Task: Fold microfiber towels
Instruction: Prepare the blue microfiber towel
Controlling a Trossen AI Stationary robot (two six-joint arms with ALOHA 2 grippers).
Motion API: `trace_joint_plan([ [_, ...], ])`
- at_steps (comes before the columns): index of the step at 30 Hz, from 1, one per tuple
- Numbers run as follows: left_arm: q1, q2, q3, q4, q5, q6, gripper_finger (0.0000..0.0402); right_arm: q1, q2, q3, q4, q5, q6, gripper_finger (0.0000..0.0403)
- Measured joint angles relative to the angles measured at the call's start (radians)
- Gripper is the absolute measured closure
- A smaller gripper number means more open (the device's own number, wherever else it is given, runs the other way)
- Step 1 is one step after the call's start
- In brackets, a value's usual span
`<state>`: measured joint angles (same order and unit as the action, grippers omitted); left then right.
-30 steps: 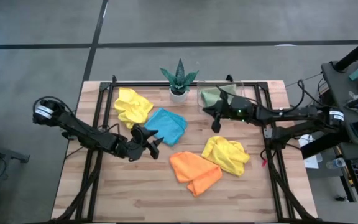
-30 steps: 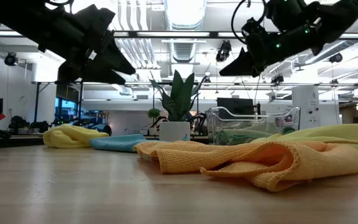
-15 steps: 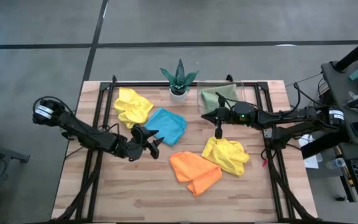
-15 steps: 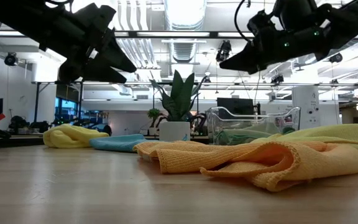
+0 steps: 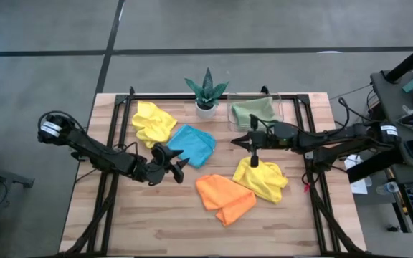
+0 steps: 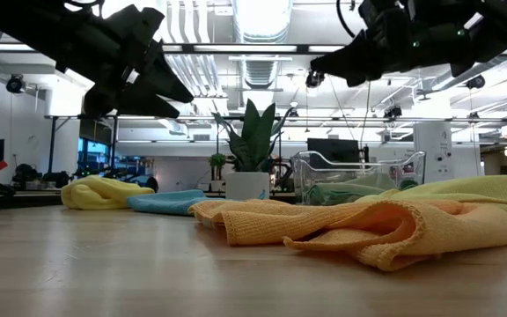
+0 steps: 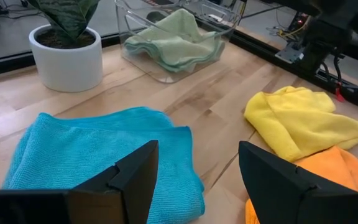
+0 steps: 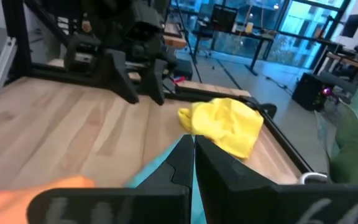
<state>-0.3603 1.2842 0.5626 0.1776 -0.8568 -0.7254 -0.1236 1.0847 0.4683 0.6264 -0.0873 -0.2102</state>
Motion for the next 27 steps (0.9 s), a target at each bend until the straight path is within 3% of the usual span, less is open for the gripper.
trace_joint_plan([
  [8,0.0,0.0,0.023,0.0,0.137,0.007,0.0194,0.006,-0.018,0.0,0.0,0.001,0.035,0.0394],
  [16,0.0,-0.012,0.028,-0.011,0.477,0.007,0.0194,0.009,-0.019,0.041,-0.06,0.001,0.08,0.0394],
  [19,0.001,-0.026,0.039,-0.088,0.596,0.001,0.0194,0.009,-0.019,0.063,-0.123,0.001,0.083,0.0394],
  [24,0.015,-0.023,0.091,-0.333,0.593,0.033,0.0194,0.008,-0.011,0.068,-0.15,0.001,0.08,0.0394],
  [27,0.046,-0.003,0.111,-0.379,0.585,0.111,0.0194,0.008,0.006,0.068,-0.15,0.001,0.053,0.0394],
])
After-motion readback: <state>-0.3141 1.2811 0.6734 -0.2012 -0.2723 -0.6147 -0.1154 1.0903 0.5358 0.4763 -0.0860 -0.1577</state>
